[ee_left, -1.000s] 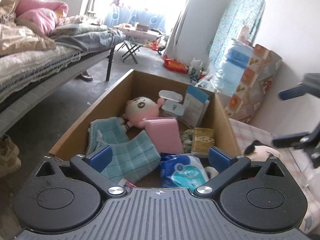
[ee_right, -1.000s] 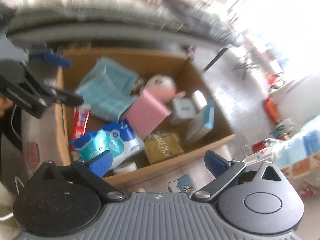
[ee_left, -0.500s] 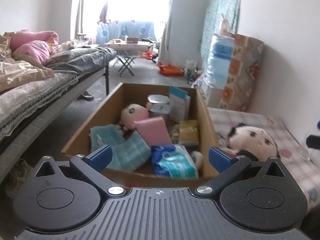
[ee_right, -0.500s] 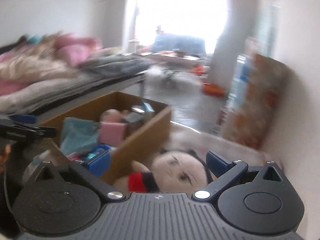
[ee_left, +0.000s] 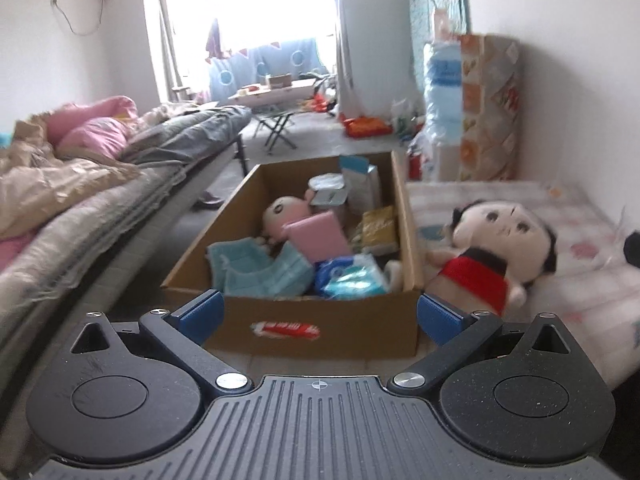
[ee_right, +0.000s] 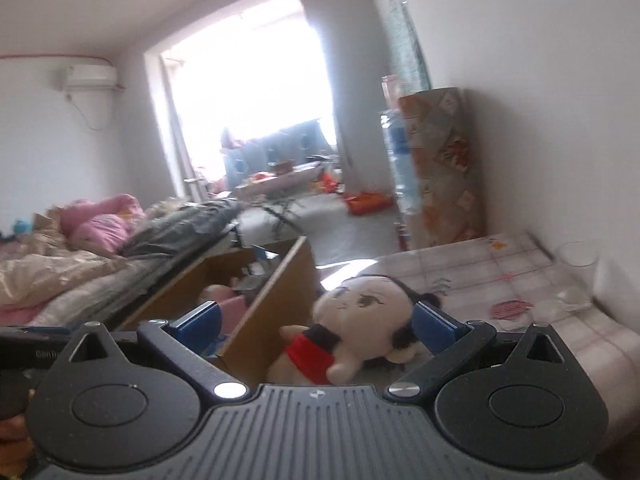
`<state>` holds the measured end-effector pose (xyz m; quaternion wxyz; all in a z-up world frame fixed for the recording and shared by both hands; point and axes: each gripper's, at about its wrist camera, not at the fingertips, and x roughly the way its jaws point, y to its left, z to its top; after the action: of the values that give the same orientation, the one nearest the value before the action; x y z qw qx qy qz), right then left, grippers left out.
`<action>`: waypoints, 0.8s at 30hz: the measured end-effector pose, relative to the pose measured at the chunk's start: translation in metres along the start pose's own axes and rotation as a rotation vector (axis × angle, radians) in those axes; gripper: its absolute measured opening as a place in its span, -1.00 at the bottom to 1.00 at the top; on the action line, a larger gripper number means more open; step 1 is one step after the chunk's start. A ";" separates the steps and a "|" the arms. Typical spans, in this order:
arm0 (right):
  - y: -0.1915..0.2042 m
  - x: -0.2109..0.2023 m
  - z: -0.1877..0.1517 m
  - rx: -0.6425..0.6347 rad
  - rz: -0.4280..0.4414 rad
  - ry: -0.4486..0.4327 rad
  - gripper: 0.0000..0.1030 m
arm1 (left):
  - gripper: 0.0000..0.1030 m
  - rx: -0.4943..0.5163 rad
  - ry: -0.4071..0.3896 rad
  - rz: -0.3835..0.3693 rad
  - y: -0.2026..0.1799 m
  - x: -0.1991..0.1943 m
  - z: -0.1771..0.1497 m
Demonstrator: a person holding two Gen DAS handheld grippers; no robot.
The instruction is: Organize soft objects
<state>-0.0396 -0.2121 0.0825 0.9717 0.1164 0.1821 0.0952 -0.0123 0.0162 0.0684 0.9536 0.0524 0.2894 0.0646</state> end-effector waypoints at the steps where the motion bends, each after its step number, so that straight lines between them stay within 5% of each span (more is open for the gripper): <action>1: 0.005 -0.003 -0.002 -0.009 -0.018 0.007 1.00 | 1.00 0.005 -0.001 0.004 -0.002 -0.001 -0.004; 24: 0.046 0.013 -0.030 -0.094 -0.143 0.181 1.00 | 1.00 -0.055 0.126 -0.050 -0.003 0.014 -0.024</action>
<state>-0.0454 -0.1598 0.0633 0.9600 0.0484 0.2721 0.0443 -0.0136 0.0171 0.0402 0.9359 0.0148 0.3480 0.0517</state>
